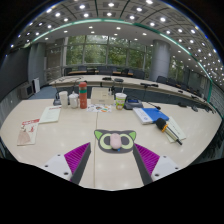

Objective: Arrange mouse

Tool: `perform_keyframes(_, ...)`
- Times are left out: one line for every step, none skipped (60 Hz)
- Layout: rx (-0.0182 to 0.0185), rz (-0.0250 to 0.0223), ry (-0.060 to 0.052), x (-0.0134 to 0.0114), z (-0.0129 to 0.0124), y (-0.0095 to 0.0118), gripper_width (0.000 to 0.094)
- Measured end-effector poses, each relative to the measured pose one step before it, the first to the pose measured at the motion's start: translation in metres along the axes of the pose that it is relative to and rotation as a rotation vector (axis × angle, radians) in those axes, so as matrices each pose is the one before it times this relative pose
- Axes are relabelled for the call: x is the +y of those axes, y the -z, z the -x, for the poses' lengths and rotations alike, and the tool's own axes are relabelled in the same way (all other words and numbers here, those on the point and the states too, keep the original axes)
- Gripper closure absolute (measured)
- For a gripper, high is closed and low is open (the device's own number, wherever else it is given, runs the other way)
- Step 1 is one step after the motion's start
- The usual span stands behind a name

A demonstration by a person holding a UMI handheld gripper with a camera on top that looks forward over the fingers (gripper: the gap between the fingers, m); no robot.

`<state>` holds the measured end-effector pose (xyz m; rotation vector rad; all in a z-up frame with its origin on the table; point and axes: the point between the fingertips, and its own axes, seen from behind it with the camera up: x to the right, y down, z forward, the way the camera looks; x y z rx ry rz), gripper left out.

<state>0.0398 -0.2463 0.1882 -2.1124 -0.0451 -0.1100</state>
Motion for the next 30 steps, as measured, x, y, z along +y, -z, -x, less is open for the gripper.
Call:
perform_keyframes(0.00468,-0.00134,0.0005,0.0014,0.00122,0.00757,0.008)
perform_keyframes(0.00409,-0.00182,-0.0012,0.00251,0.00071,0.00855,0.008)
perform_keyframes(0.00047,0.00059,-0.0032,0.00056,-0.00015,0.00746,0.0081)
perform_keyframes(0.00103,-0.00062,-0.0031,0.00115,0.00178,0.00666,0.0079)
perform_keyframes(-0.00057,-0.00093,-0.0034,0.00104,0.0016,0.0061,0.0081)
perform_keyframes(-0.00106,-0.00082,-0.0034,0.00108,0.00167,0.0056,0.008)
perform_keyframes(-0.00082,-0.00029,-0.0033,0.00135,0.00176,0.00569,0.0079)
perform_keyframes(0.00018,-0.00008,-0.0027,0.0014,0.0015,0.00543,0.008)
perform_keyframes(0.00089,-0.00093,-0.0016,0.0012,0.00124,0.00543,0.008)
perform_keyframes(0.00268,-0.00225,-0.0009,0.0017,0.00278,0.00424,0.0082)
perform_keyframes(0.00229,-0.00237,-0.0019,0.0023,0.00261,0.00314,0.0082)
perform_keyframes(-0.00018,-0.00015,-0.0024,0.00092,0.00059,0.00441,0.008)
perform_keyframes(-0.00179,0.00035,-0.0026,0.00142,-0.00068,0.00628,0.0083)
perform_keyframes(-0.00157,-0.00042,-0.0028,0.00102,0.00092,0.00308,0.0081)
perform_keyframes(-0.0017,-0.0006,-0.0037,0.0013,0.00057,0.00278,0.0081)
perform_keyframes(-0.0012,-0.00058,-0.0039,0.00111,0.00071,0.00283,0.0081)
perform_keyframes(0.00023,-0.00027,-0.0031,0.00111,0.00057,0.00258,0.0082)
perform_keyframes(0.00121,0.00002,-0.0008,0.00094,0.00029,0.00237,0.008)
perform_keyframes(0.00155,-0.00037,0.0003,0.00078,0.00044,0.00232,0.0079)
perform_keyframes(0.00209,-0.00115,0.001,0.00036,0.00172,-0.00019,0.0081)
perform_keyframes(0.00042,-0.00064,0.0016,0.00086,-0.00094,0.00379,0.0081)
perform_keyframes(0.00214,-0.00095,0.0016,0.00097,0.00202,-0.00005,0.0081)
perform_keyframes(0.00154,-0.00015,0.0026,-0.00062,0.00044,0.00126,0.0081)
perform_keyframes(0.00163,-0.00194,0.0034,-0.0003,0.00025,0.00144,0.008)
perform_keyframes(0.00267,-0.00263,0.0056,-0.00029,0.00006,0.00136,0.008)
perform_keyframes(0.00285,-0.00218,0.0072,-0.00004,-0.00011,0.00094,0.0083)
perform_keyframes(0.00095,-0.00153,0.0053,0.00007,0.00053,0.00095,0.0081)
perform_keyframes(-0.0014,-0.00134,0.0017,-0.00009,0.00058,0.00044,0.0083)
perform_keyframes(-0.00363,-0.00053,-0.0022,0.00029,0.00076,0.00092,0.0082)
perform_keyframes(-0.00452,0.0008,-0.0055,0.00022,0.00082,0.00073,0.0082)
